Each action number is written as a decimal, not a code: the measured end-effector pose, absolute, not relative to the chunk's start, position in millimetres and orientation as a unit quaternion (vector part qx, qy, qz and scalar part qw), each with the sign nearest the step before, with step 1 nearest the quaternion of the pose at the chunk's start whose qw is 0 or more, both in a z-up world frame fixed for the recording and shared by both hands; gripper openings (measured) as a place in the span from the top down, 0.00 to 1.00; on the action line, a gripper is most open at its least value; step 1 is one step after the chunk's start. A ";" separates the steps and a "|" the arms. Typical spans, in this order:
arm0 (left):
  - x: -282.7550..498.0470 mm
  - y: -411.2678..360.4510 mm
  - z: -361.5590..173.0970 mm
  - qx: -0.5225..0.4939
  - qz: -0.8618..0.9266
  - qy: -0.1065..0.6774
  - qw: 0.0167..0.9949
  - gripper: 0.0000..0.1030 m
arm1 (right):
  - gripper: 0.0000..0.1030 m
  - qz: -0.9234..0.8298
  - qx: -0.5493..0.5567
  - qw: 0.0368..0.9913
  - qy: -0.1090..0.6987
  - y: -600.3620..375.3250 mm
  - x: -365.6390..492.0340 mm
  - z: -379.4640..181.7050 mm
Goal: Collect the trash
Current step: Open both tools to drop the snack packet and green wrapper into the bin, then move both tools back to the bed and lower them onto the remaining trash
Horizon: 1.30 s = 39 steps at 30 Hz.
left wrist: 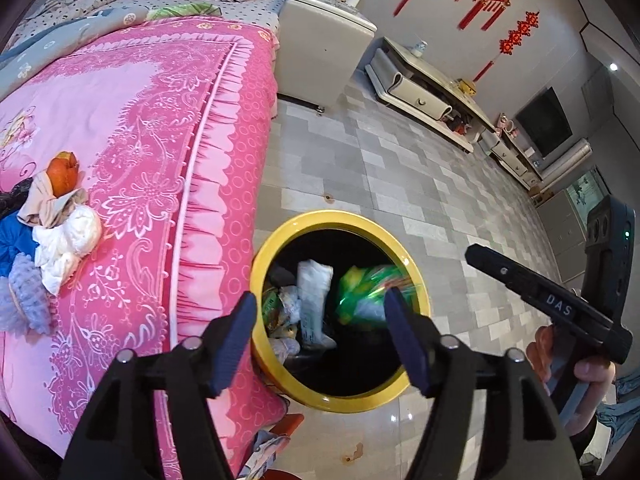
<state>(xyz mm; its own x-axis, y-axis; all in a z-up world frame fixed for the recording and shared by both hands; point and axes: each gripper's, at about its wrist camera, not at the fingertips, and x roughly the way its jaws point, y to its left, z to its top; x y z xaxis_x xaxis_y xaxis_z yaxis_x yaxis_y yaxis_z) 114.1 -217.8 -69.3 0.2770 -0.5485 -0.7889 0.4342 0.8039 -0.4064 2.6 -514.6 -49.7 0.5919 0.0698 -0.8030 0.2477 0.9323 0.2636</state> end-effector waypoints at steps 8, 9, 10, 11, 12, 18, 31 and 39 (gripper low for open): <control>124.1 -187.4 -64.9 -0.045 -0.279 0.497 0.820 0.27 | 0.49 -0.037 0.172 0.878 0.445 -501.3 10.7 -49.0; 126.2 -181.9 -64.8 -0.048 -0.275 0.497 0.821 0.27 | 0.49 -0.032 0.170 0.879 0.445 -496.7 13.4 -48.9; 128.3 -176.7 -64.8 -0.052 -0.271 0.498 0.822 0.27 | 0.49 -0.028 0.168 0.879 0.445 -492.3 16.3 -48.9; 131.3 -169.1 -64.8 -0.057 -0.264 0.498 0.824 0.27 | 0.49 -0.023 0.165 0.879 0.446 -487.5 19.7 -48.4; 133.3 -163.1 -64.5 -0.060 -0.259 0.498 0.825 0.26 | 0.49 -0.018 0.162 0.879 0.447 -481.6 23.2 -48.1; 146.9 -124.0 -66.6 -0.075 -0.229 0.496 0.834 0.26 | 0.49 0.017 0.138 0.881 0.453 -443.4 45.8 -44.8; 185.6 -21.0 -68.3 -0.108 -0.141 0.486 0.856 0.26 | 0.49 0.108 0.088 0.866 0.480 -341.9 104.9 -53.4; 218.2 41.9 -76.0 -0.124 -0.080 0.489 0.860 0.25 | 0.49 0.161 0.058 0.847 0.503 -279.6 143.3 -71.3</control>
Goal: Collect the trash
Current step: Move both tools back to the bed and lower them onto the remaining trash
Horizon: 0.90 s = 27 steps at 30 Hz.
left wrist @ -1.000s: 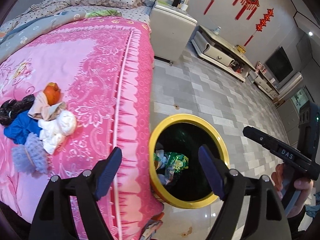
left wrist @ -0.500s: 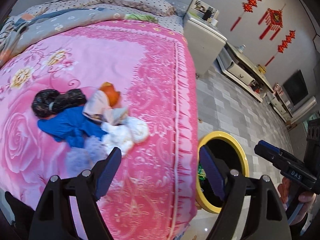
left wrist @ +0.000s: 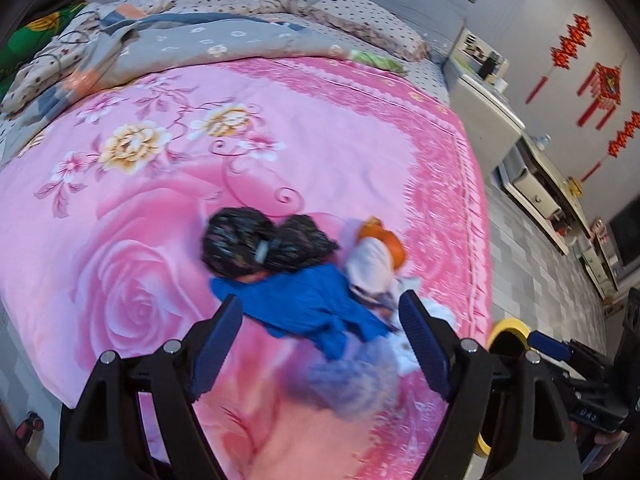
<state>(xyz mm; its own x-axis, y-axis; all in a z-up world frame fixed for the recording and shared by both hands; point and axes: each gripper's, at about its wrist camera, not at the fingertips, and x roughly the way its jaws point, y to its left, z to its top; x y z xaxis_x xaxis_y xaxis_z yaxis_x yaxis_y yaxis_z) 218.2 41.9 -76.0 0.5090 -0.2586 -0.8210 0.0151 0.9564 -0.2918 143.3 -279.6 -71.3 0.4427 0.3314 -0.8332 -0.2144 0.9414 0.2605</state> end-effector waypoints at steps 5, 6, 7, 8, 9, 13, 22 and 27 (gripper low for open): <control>236.8 72.7 -87.7 -0.140 -0.051 0.497 0.855 0.25 | 0.49 0.180 0.043 0.836 0.516 -252.2 164.3 -83.0; 240.8 77.1 -90.5 -0.144 -0.048 0.499 0.853 0.25 | 0.49 0.182 0.041 0.834 0.519 -247.6 168.5 -85.9; 245.1 81.3 -93.9 -0.150 -0.045 0.501 0.851 0.25 | 0.49 0.185 0.039 0.832 0.522 -243.1 171.7 -88.2; 248.4 83.7 -96.6 -0.153 -0.043 0.504 0.849 0.25 | 0.49 0.187 0.036 0.830 0.525 -238.6 175.4 -90.4; 252.5 86.0 -100.1 -0.155 -0.041 0.506 0.847 0.25 | 0.49 0.189 0.033 0.828 0.526 -234.9 178.5 -92.8; 265.7 91.0 -113.0 -0.169 -0.035 0.513 0.841 0.25 | 0.48 0.194 0.021 0.823 0.534 -223.6 189.6 -101.5; 288.4 84.1 -137.3 -0.188 -0.037 0.528 0.828 0.25 | 0.48 0.200 0.006 0.815 0.544 -208.9 208.9 -117.0; 294.2 71.0 -147.0 -0.181 -0.049 0.533 0.825 0.26 | 0.49 0.208 -0.006 0.807 0.552 -197.5 215.1 -125.2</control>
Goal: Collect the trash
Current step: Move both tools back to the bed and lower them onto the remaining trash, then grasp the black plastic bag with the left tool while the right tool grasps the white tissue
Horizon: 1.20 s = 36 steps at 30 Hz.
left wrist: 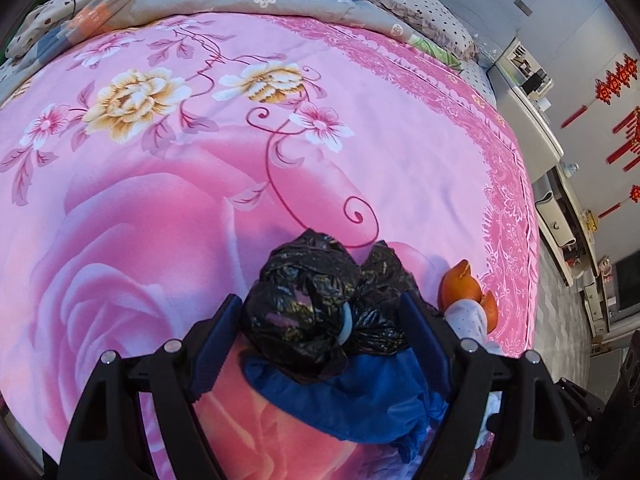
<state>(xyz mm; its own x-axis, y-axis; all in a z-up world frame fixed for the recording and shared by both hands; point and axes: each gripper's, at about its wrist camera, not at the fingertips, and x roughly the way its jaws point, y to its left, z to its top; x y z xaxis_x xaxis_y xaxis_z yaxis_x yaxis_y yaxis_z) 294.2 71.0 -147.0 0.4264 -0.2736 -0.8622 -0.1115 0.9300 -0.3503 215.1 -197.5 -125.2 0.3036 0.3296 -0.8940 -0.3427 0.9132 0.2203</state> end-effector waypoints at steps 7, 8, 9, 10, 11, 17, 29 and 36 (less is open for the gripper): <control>297.5 47.2 -152.3 -0.139 -0.071 0.536 0.830 0.28 | 0.47 0.206 -0.036 0.805 0.555 -185.5 215.2 -136.2; 299.5 45.6 -153.5 -0.136 -0.072 0.537 0.830 0.28 | 0.47 0.204 -0.042 0.804 0.557 -184.0 216.1 -138.6; 301.1 45.0 -154.4 -0.134 -0.074 0.538 0.829 0.29 | 0.47 0.204 -0.041 0.802 0.560 -183.9 217.7 -140.5; 304.0 43.7 -155.3 -0.133 -0.075 0.540 0.828 0.31 | 0.48 0.203 -0.035 0.800 0.563 -184.8 219.7 -142.0; 306.2 43.1 -155.7 -0.133 -0.074 0.540 0.828 0.36 | 0.49 0.201 -0.030 0.799 0.566 -185.2 221.5 -143.0; 307.5 46.4 -158.6 -0.138 -0.073 0.534 0.831 0.66 | 0.56 0.198 -0.052 0.804 0.559 -178.0 218.2 -142.5; 301.6 61.5 -149.7 -0.171 -0.075 0.516 0.836 0.80 | 0.60 0.196 -0.025 0.811 0.550 -183.8 210.9 -132.3; 290.5 77.6 -127.5 -0.182 -0.070 0.494 0.847 0.80 | 0.60 0.194 -0.015 0.822 0.535 -193.4 200.6 -112.0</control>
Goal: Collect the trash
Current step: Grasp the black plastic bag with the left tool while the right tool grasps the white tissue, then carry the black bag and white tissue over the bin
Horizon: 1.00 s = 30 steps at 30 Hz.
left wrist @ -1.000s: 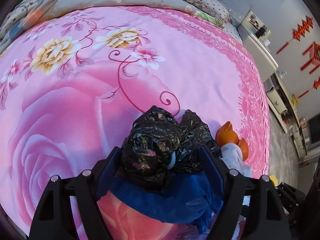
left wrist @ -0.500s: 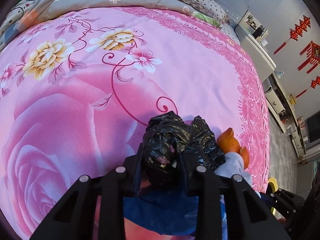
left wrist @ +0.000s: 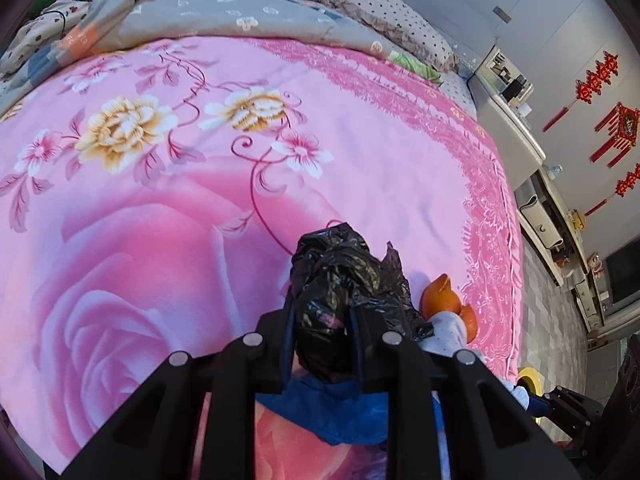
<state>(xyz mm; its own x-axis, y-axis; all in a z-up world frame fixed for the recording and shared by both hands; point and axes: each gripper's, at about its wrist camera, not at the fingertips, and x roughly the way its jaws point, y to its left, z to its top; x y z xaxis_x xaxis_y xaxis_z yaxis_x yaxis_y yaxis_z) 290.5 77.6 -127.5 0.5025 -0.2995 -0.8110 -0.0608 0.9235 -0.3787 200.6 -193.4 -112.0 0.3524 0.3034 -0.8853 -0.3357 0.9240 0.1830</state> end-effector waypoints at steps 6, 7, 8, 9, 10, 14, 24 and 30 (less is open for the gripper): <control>279.9 86.2 -106.0 -0.188 -0.071 0.477 0.855 0.80 | 0.60 0.186 -0.010 0.830 0.525 -202.2 188.2 -98.7; 278.0 86.7 -102.8 -0.187 -0.071 0.475 0.857 0.80 | 0.60 0.185 -0.009 0.832 0.523 -204.0 186.9 -96.1; 275.2 86.9 -99.5 -0.189 -0.072 0.472 0.858 0.80 | 0.60 0.183 -0.006 0.834 0.521 -206.9 184.1 -93.0; 272.9 86.5 -96.7 -0.191 -0.076 0.470 0.859 0.80 | 0.60 0.181 -0.004 0.835 0.520 -209.6 182.1 -90.9; 270.6 86.5 -94.2 -0.193 -0.079 0.468 0.859 0.80 | 0.60 0.179 -0.002 0.836 0.519 -212.4 179.8 -88.4; 259.3 79.1 -83.6 -0.190 -0.089 0.459 0.863 0.80 | 0.60 0.169 0.001 0.843 0.511 -222.9 168.7 -78.9; 229.8 47.1 -68.2 -0.174 -0.117 0.452 0.867 0.80 | 0.60 0.143 0.018 0.859 0.491 -258.1 139.8 -58.0; 211.7 17.0 -61.5 -0.158 -0.142 0.451 0.867 0.80 | 0.60 0.121 0.034 0.869 0.479 -284.5 122.2 -48.5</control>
